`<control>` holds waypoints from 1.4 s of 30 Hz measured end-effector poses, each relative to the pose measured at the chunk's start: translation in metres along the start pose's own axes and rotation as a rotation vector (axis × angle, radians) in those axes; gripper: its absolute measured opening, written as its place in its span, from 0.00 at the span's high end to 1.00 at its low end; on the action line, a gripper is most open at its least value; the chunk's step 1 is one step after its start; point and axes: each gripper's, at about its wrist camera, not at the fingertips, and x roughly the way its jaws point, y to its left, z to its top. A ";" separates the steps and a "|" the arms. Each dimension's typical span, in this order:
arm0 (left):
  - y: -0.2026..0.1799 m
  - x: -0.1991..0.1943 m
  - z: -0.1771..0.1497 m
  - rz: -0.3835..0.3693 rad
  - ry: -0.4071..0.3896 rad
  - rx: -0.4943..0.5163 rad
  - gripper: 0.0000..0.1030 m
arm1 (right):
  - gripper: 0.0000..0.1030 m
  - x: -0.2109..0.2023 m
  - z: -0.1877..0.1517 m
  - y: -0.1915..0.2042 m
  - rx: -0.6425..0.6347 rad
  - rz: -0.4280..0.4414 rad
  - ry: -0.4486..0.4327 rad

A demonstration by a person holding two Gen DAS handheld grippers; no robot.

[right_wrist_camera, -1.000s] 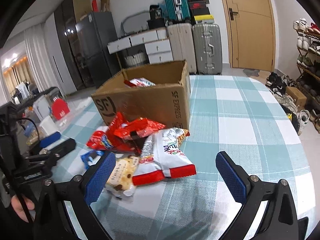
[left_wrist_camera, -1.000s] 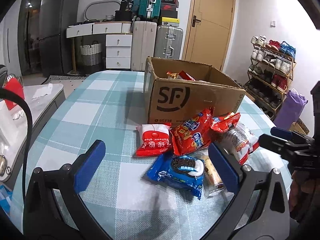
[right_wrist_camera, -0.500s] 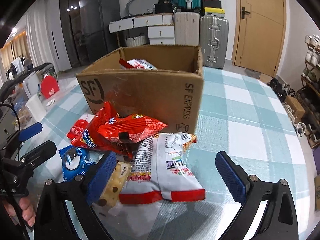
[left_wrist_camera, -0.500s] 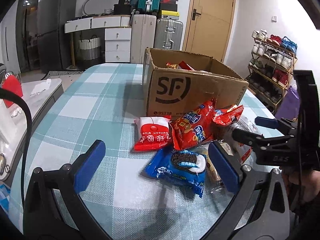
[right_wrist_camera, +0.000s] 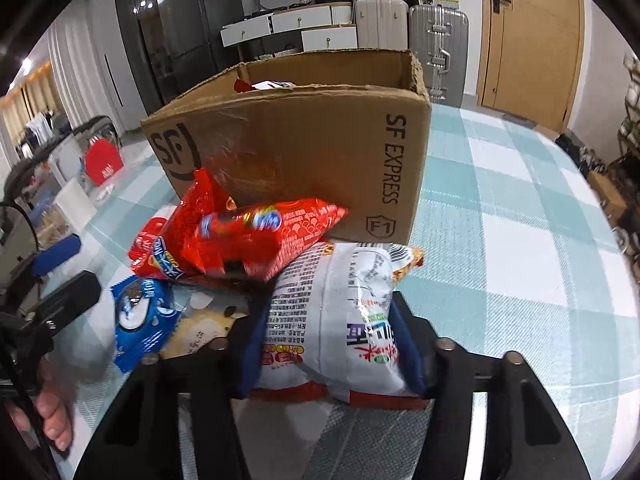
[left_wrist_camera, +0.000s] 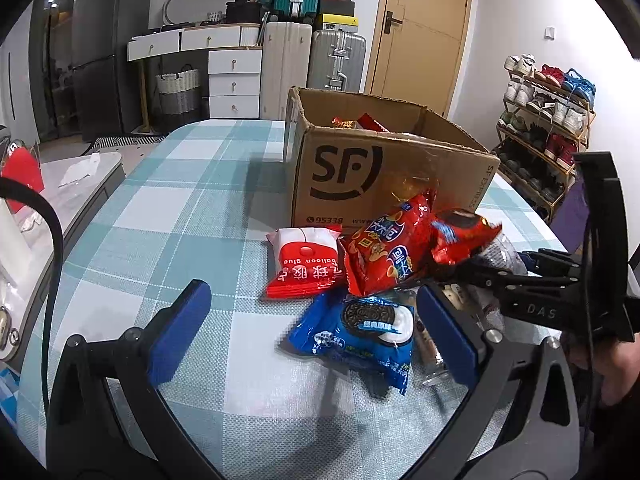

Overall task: Organize snacks
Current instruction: 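Grasp the white-and-red snack bag with the right gripper, then grasp the blue Oreo pack with the left gripper while the right holds its bag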

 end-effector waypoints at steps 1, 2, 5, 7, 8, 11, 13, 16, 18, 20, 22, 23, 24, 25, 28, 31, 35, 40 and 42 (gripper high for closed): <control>0.000 -0.001 -0.001 0.000 -0.002 0.000 0.00 | 0.50 -0.002 -0.002 -0.003 0.016 0.007 -0.003; 0.000 0.000 -0.001 0.000 -0.003 0.001 0.00 | 0.51 -0.003 -0.002 -0.005 0.026 0.011 -0.005; 0.000 -0.001 -0.001 0.002 -0.006 0.001 0.00 | 0.52 -0.011 -0.007 -0.013 0.065 0.018 -0.028; 0.000 -0.002 -0.002 0.004 -0.008 0.003 0.00 | 0.52 -0.020 -0.012 -0.022 0.102 0.024 -0.049; 0.000 -0.002 -0.002 0.004 -0.009 0.003 0.00 | 0.52 -0.024 -0.016 -0.024 0.117 0.027 -0.054; -0.001 -0.003 -0.002 0.007 -0.011 0.003 0.00 | 0.52 -0.036 -0.024 -0.033 0.160 0.045 -0.073; -0.001 -0.004 -0.002 0.010 -0.011 0.002 0.00 | 0.52 -0.044 -0.031 -0.036 0.172 0.040 -0.086; 0.000 -0.003 -0.002 0.014 -0.006 -0.001 0.00 | 0.52 -0.054 -0.039 -0.037 0.200 0.058 -0.118; 0.000 -0.003 -0.002 0.017 -0.004 -0.004 0.00 | 0.52 -0.059 -0.044 -0.037 0.211 0.065 -0.137; 0.000 -0.003 -0.002 0.018 -0.005 -0.005 0.00 | 0.52 -0.066 -0.046 -0.036 0.210 0.074 -0.168; 0.000 -0.003 -0.002 0.021 -0.004 -0.005 0.00 | 0.52 -0.074 -0.049 -0.035 0.208 0.073 -0.203; 0.000 -0.003 -0.002 0.020 -0.004 -0.005 0.00 | 0.52 -0.079 -0.050 -0.035 0.207 0.073 -0.221; 0.000 -0.003 -0.002 0.020 -0.004 -0.005 0.00 | 0.52 -0.081 -0.051 -0.034 0.206 0.073 -0.230; 0.000 -0.002 -0.002 0.019 -0.001 -0.004 0.00 | 0.52 -0.083 -0.051 -0.033 0.206 0.074 -0.236; 0.000 -0.006 -0.003 0.016 -0.016 -0.006 0.00 | 0.52 -0.084 -0.050 -0.036 0.216 0.089 -0.243; -0.002 -0.009 -0.005 -0.029 -0.024 0.001 0.00 | 0.52 -0.084 -0.050 -0.041 0.237 0.096 -0.243; -0.005 0.001 -0.004 -0.055 0.034 0.015 0.00 | 0.52 -0.087 -0.052 -0.041 0.237 0.102 -0.259; -0.005 0.017 -0.006 -0.098 0.127 0.007 0.00 | 0.52 -0.087 -0.052 -0.040 0.227 0.111 -0.262; -0.006 0.019 -0.007 -0.112 0.140 0.017 0.00 | 0.52 -0.087 -0.052 -0.043 0.239 0.123 -0.267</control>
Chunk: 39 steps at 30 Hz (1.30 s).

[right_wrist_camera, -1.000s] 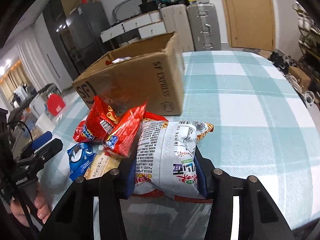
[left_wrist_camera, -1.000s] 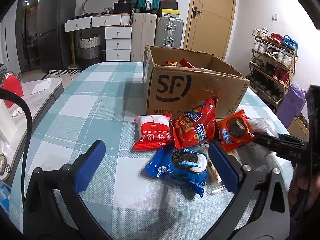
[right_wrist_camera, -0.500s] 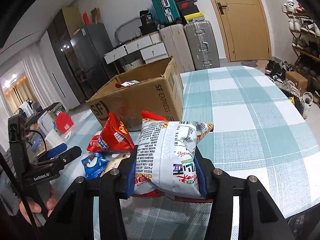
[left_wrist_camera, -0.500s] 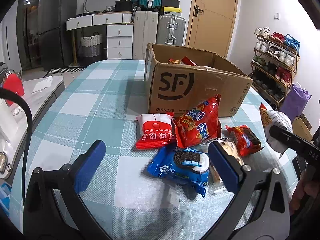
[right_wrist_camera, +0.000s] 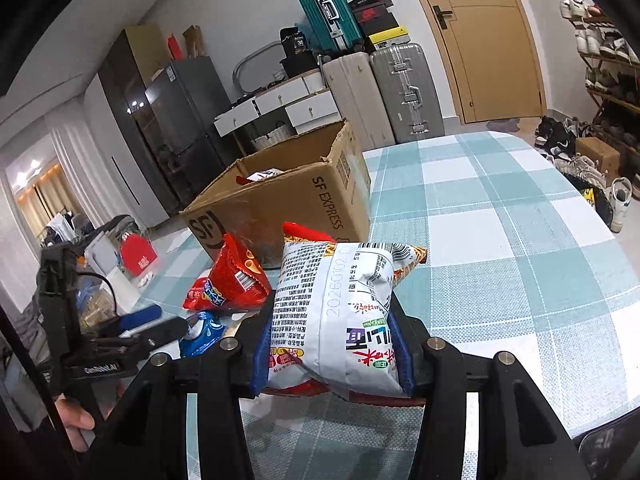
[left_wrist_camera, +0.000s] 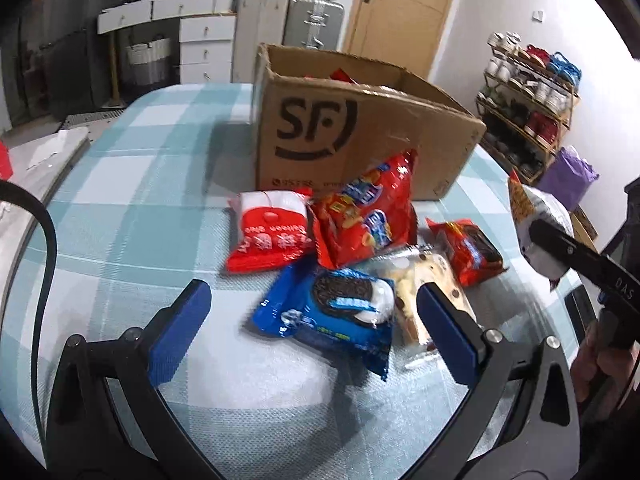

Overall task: Organize snacks
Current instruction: 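Grasp the blue Oreo pack with the left gripper while the right holds its bag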

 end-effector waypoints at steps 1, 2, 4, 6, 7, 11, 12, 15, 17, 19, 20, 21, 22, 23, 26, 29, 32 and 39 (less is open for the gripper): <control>-0.002 0.001 -0.001 -0.008 0.004 0.012 0.00 | 0.52 0.000 0.000 -0.002 0.008 0.005 -0.001; -0.004 0.003 -0.001 -0.014 0.010 0.025 0.00 | 0.52 0.000 0.000 -0.004 0.019 0.009 -0.003; -0.010 0.006 -0.002 -0.009 0.027 0.055 0.00 | 0.52 -0.001 0.000 -0.007 0.035 0.017 -0.008; -0.014 0.009 -0.001 -0.004 0.043 0.073 0.00 | 0.52 -0.002 0.000 -0.010 0.049 0.031 -0.015; -0.016 0.012 -0.001 -0.001 0.056 0.078 0.00 | 0.52 -0.003 0.000 -0.010 0.051 0.033 -0.017; -0.015 0.024 0.002 0.041 0.105 0.072 0.00 | 0.52 -0.005 0.000 -0.009 0.049 0.042 -0.023; -0.015 0.026 0.003 0.043 0.112 0.072 0.00 | 0.52 -0.005 0.000 -0.009 0.050 0.044 -0.024; -0.013 0.030 0.005 0.060 0.130 0.074 0.00 | 0.52 -0.006 0.000 -0.010 0.057 0.049 -0.027; -0.010 0.034 0.005 0.046 0.150 0.068 0.06 | 0.52 -0.006 -0.001 -0.010 0.059 0.051 -0.031; -0.008 0.035 0.006 0.037 0.158 0.069 0.10 | 0.52 -0.007 -0.001 -0.010 0.058 0.052 -0.033; -0.008 0.036 0.006 0.029 0.159 0.074 0.13 | 0.52 -0.007 -0.001 -0.010 0.058 0.050 -0.034; -0.008 0.036 0.007 0.019 0.163 0.084 0.15 | 0.52 -0.008 -0.001 -0.010 0.059 0.050 -0.035; -0.009 0.035 0.007 0.013 0.163 0.090 0.20 | 0.52 -0.008 -0.001 -0.011 0.059 0.051 -0.035; -0.009 0.035 0.007 0.004 0.163 0.097 0.28 | 0.52 -0.009 -0.001 -0.011 0.060 0.049 -0.034; -0.013 0.031 0.006 -0.001 0.158 0.122 0.41 | 0.52 -0.009 0.000 -0.011 0.063 0.049 -0.034; -0.018 0.023 0.003 -0.016 0.137 0.152 0.54 | 0.52 -0.010 0.000 -0.011 0.061 0.050 -0.035; -0.024 0.015 -0.002 -0.018 0.120 0.195 0.58 | 0.52 -0.009 0.000 -0.011 0.061 0.051 -0.034; -0.022 -0.001 -0.006 0.011 0.108 0.180 0.58 | 0.52 -0.008 0.001 -0.012 0.064 0.055 -0.040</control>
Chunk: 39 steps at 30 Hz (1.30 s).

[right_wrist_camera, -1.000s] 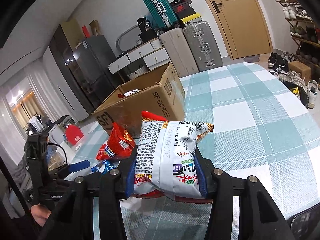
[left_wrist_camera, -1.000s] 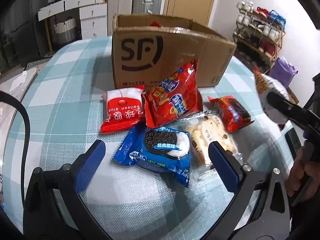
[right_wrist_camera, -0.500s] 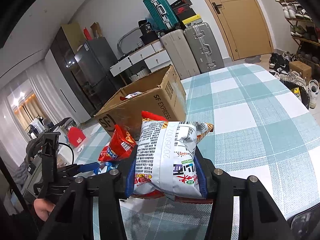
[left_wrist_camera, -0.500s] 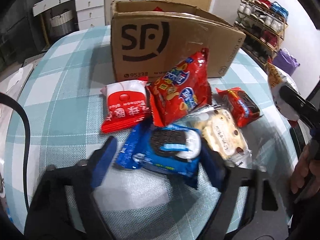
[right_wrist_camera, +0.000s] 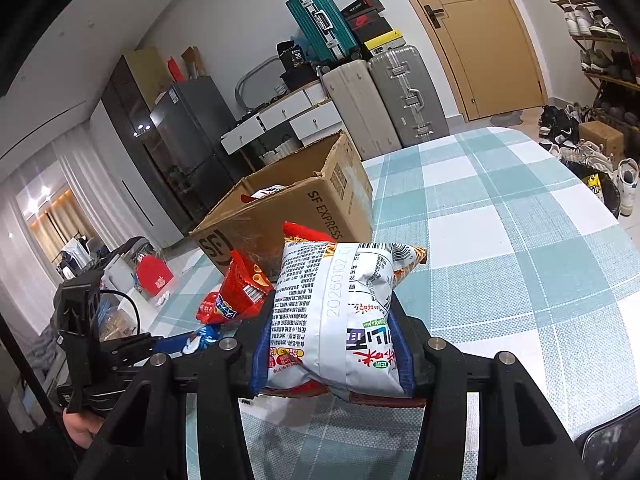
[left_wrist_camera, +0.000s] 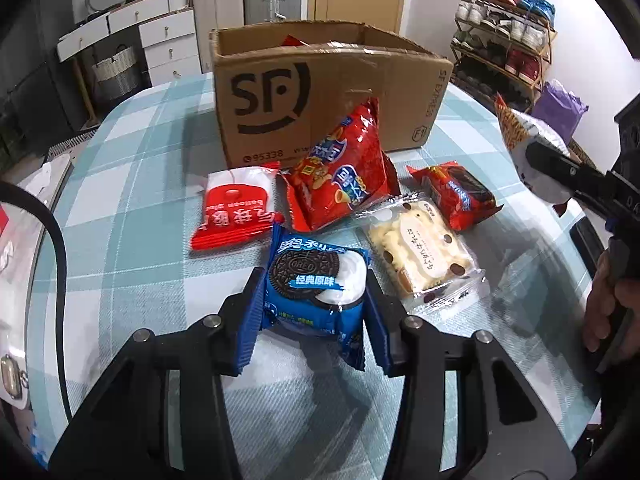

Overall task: Organize snacks
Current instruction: 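Grasp the blue Oreo pack with the left gripper while the right holds its bag, then lift both held packs and carry them over the cardboard box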

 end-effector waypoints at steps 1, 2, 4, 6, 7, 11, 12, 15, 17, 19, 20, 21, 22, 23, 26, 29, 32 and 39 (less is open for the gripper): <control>0.001 -0.003 0.001 0.004 -0.004 -0.002 0.58 | 0.52 0.000 0.000 0.000 0.001 0.001 -0.001; 0.001 -0.007 0.001 0.005 -0.008 -0.002 0.58 | 0.52 0.001 0.000 -0.001 0.003 0.002 -0.001; 0.001 -0.015 0.001 0.013 -0.019 0.000 0.58 | 0.52 0.001 0.000 0.000 0.000 0.008 -0.001; 0.002 -0.023 0.000 0.022 -0.031 -0.007 0.58 | 0.52 0.000 0.000 0.002 -0.011 0.012 -0.010; 0.003 -0.027 0.000 0.021 -0.036 -0.012 0.58 | 0.52 -0.001 0.000 0.003 -0.015 0.013 -0.012; 0.005 -0.045 0.000 0.026 -0.062 -0.019 0.58 | 0.52 -0.004 0.000 0.005 -0.023 0.017 -0.031; 0.005 -0.049 0.000 0.025 -0.070 -0.019 0.58 | 0.52 -0.004 0.000 0.005 -0.021 0.017 -0.033; 0.006 -0.065 0.005 0.017 -0.094 -0.020 0.58 | 0.52 -0.005 0.000 0.004 -0.013 0.005 -0.038; 0.007 -0.073 0.008 0.008 -0.105 -0.023 0.58 | 0.52 -0.008 0.000 0.004 0.000 0.020 -0.034; 0.006 -0.083 0.013 0.004 -0.120 -0.020 0.58 | 0.52 -0.013 0.003 0.008 -0.003 0.030 -0.040; 0.006 -0.087 0.015 0.006 -0.127 -0.017 0.58 | 0.52 -0.017 0.005 0.013 -0.017 0.029 -0.050; 0.006 -0.092 0.018 0.008 -0.133 -0.015 0.58 | 0.52 -0.023 0.009 0.019 -0.033 0.032 -0.063; 0.008 -0.098 0.022 0.013 -0.136 -0.016 0.58 | 0.52 -0.028 0.012 0.023 -0.039 0.038 -0.071; 0.007 -0.101 0.025 0.016 -0.135 -0.018 0.58 | 0.52 -0.034 0.018 0.029 -0.049 0.052 -0.082; 0.012 -0.118 0.038 -0.009 -0.144 -0.048 0.58 | 0.52 -0.052 0.035 0.048 -0.086 0.073 -0.114; 0.015 -0.137 0.054 -0.033 -0.164 -0.062 0.58 | 0.52 -0.069 0.056 0.066 -0.120 0.100 -0.135; 0.013 -0.157 0.071 -0.031 -0.189 -0.049 0.58 | 0.52 -0.085 0.079 0.080 -0.129 0.130 -0.152; 0.003 -0.194 0.118 -0.074 -0.203 -0.053 0.58 | 0.52 -0.108 0.129 0.123 -0.206 0.115 -0.167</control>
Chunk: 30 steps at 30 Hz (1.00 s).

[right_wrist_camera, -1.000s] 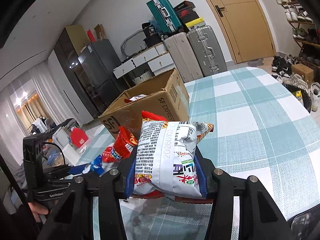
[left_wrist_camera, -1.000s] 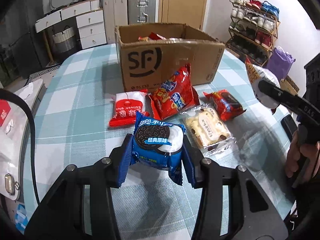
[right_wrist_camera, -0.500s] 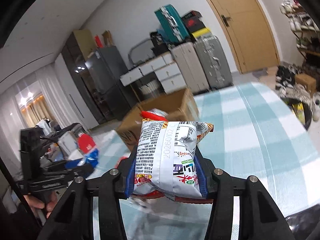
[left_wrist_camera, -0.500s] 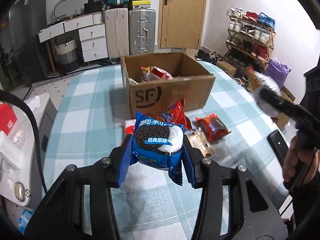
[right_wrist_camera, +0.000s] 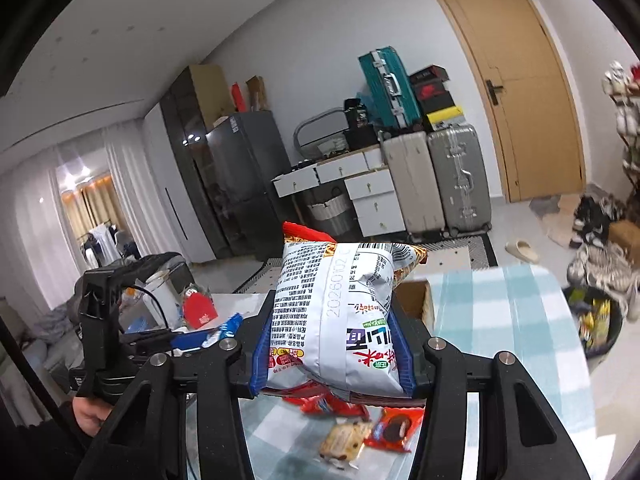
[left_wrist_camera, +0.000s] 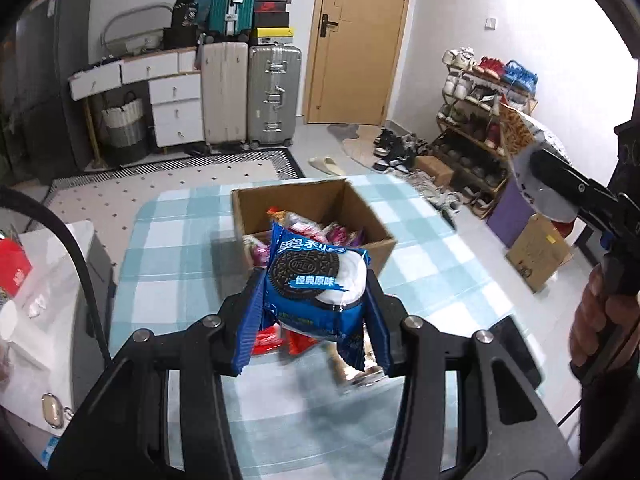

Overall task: Organize snacks
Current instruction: 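Lift both held packs and carry them over the cardboard box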

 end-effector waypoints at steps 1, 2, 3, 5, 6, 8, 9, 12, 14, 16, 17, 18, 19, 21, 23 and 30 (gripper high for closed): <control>-0.001 -0.004 0.007 -0.007 0.000 -0.004 0.58 | 0.52 0.000 0.007 0.005 -0.010 0.005 0.002; -0.004 -0.007 0.013 -0.011 -0.002 -0.002 0.58 | 0.52 0.000 0.014 0.009 -0.017 0.010 0.003; -0.006 -0.010 0.019 -0.010 -0.006 0.003 0.58 | 0.52 0.001 0.022 0.014 -0.019 0.021 0.006; -0.010 -0.013 0.030 -0.016 -0.009 0.013 0.58 | 0.52 0.005 0.035 0.018 0.001 0.040 0.019; -0.012 -0.014 0.036 -0.023 -0.011 0.014 0.58 | 0.52 0.008 0.041 0.018 0.027 0.055 0.031; -0.015 -0.015 0.052 -0.040 -0.012 0.010 0.58 | 0.52 0.017 0.055 0.015 0.096 0.095 0.069; -0.014 -0.015 0.058 -0.047 -0.013 0.005 0.58 | 0.52 0.020 0.061 0.015 0.109 0.101 0.079; -0.016 -0.010 0.079 -0.056 -0.010 0.001 0.58 | 0.52 0.036 0.080 0.016 0.101 0.080 0.102; -0.013 -0.002 0.094 -0.054 0.001 -0.008 0.58 | 0.52 0.046 0.092 0.014 0.103 0.072 0.125; -0.010 0.009 0.107 -0.073 0.027 -0.032 0.58 | 0.52 0.059 0.101 0.012 0.107 0.058 0.147; -0.008 0.013 0.113 -0.082 0.036 -0.043 0.58 | 0.52 0.063 0.106 0.012 0.098 0.048 0.149; -0.007 0.018 0.119 -0.084 0.045 -0.048 0.58 | 0.52 0.070 0.112 0.013 0.085 0.038 0.149; -0.004 0.025 0.122 -0.080 0.051 -0.049 0.58 | 0.52 0.077 0.117 0.014 0.070 0.026 0.154; -0.001 0.036 0.129 -0.064 0.057 -0.046 0.58 | 0.52 0.091 0.123 0.012 0.059 0.014 0.166; 0.001 0.050 0.136 -0.040 0.063 -0.042 0.57 | 0.52 0.105 0.126 0.010 0.047 0.002 0.179; 0.024 0.123 0.141 -0.047 0.149 -0.074 0.57 | 0.52 0.168 0.114 -0.012 0.035 -0.045 0.260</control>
